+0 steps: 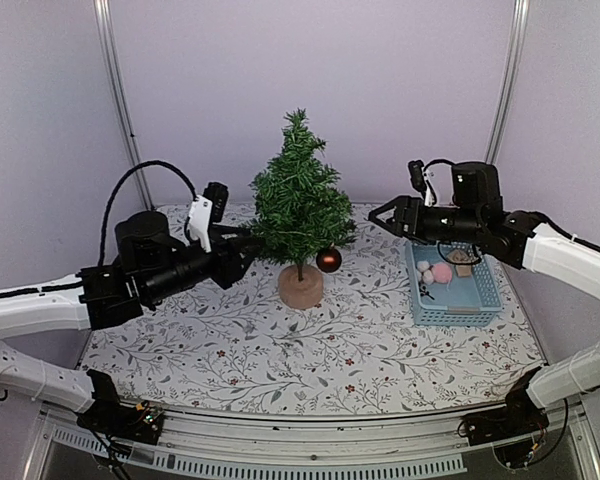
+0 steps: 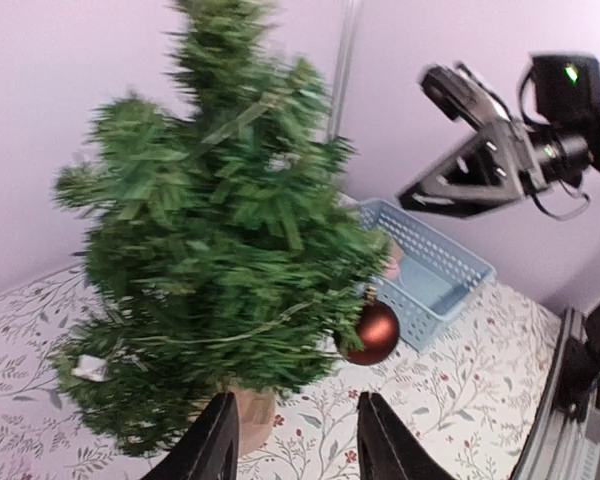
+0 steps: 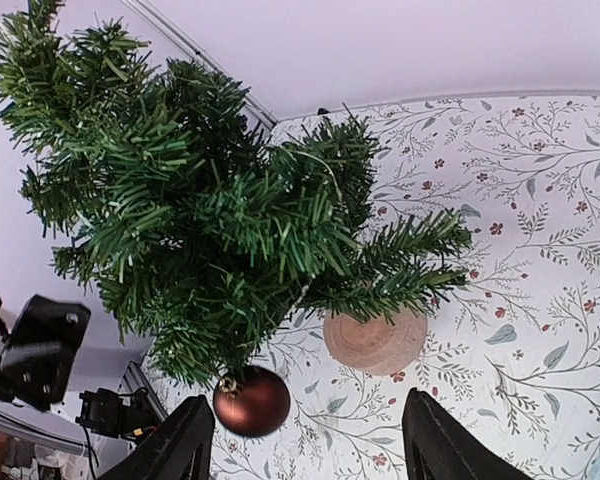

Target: Decorate the small christmas tree

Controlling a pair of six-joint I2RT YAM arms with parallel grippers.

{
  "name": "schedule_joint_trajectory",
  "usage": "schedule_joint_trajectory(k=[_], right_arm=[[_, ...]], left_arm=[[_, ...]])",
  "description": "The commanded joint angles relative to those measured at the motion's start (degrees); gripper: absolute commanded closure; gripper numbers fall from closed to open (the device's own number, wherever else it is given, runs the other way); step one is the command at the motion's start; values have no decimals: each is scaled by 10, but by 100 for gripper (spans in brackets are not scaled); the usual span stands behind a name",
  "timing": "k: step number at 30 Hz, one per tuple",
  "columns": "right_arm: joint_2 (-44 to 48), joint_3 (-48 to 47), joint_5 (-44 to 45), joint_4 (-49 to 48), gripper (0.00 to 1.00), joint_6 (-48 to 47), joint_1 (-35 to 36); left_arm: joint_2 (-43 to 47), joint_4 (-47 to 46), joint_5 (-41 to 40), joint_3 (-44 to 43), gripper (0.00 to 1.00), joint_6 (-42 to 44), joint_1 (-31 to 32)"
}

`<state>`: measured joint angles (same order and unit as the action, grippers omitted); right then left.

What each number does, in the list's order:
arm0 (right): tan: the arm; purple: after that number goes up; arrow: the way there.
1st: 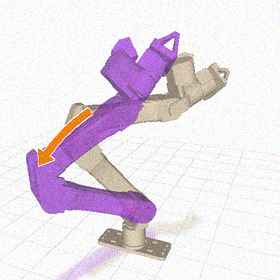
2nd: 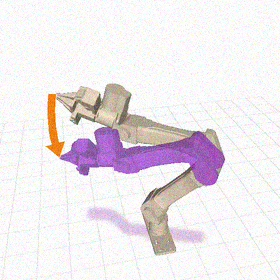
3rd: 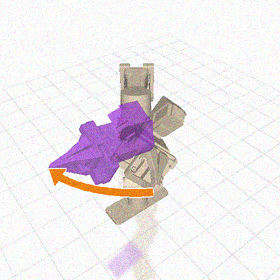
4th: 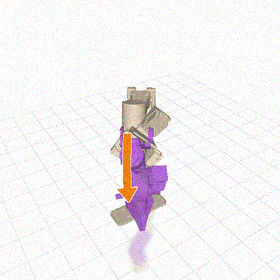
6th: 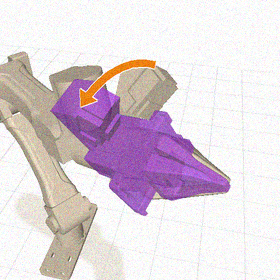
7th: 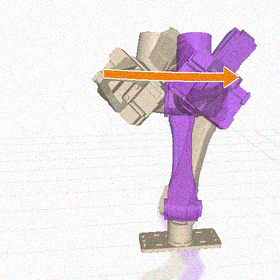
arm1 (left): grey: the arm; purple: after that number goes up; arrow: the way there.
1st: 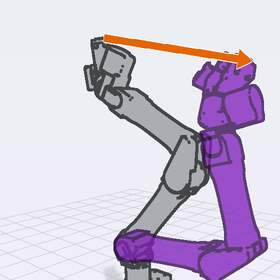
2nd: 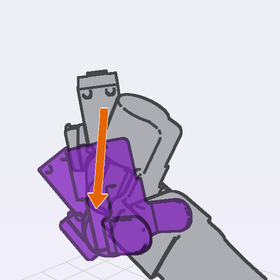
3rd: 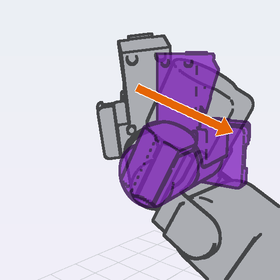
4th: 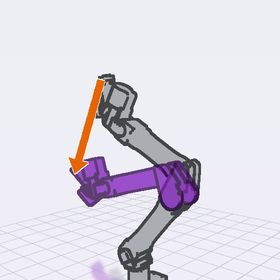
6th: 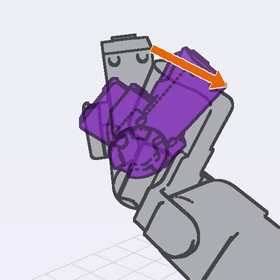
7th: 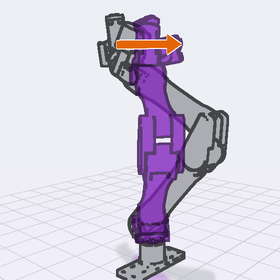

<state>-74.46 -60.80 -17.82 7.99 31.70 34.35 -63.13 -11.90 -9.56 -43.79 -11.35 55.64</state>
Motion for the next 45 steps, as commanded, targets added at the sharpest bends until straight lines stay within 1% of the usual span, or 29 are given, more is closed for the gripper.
schedule_joint_trajectory(k=[1, 3, 5, 7, 9, 12, 15, 19, 23, 27, 33, 39, 45], right_arm=[[37, 52, -45, 19, 32, -4, -16], [54, 84, -61, 11, 33, 1, -19], [61, 111, -76, 1, 33, 12, -21], [62, 130, -88, -9, 34, 25, -26], [56, 151, -112, -33, 35, 41, -35], [37, 174, -140, -71, 37, 73, -38], [11, 194, -159, -125, 39, 108, -37], [-30, 214, -166, -198, 42, 172, -32], [-75, 196, -134, -238, 44, 206, 3], [-137, 192, -110, -290, 48, 242, 27], [-220, 196, -96, -389, 51, 311, 36], [-297, 131, -94, -412, 52, 320, 48], [-358, 91, -82, -428, 54, 335, 49]], left_arm=[[53, 13, 4, 37, 57, -91, -94], [63, 33, 2, 47, 57, -130, -149], [61, 43, 26, 56, 58, -164, -206], [42, 48, 74, 57, 59, -198, -268], [9, 40, 128, 52, 60, -217, -318], [-58, 5, 201, 43, 61, -226, -367], [-132, -34, 270, 32, 63, -237, -393], [-213, -84, 335, 22, 63, -245, -399], [-278, -134, 369, 17, 63, -251, -400], [-348, -187, 405, -8, 64, -271, -400], [-436, -207, 452, -67, 64, -276, -397], [-492, -224, 493, -105, 64, -283, -385], [-527, -238, 528, -125, 62, -290, -366]])
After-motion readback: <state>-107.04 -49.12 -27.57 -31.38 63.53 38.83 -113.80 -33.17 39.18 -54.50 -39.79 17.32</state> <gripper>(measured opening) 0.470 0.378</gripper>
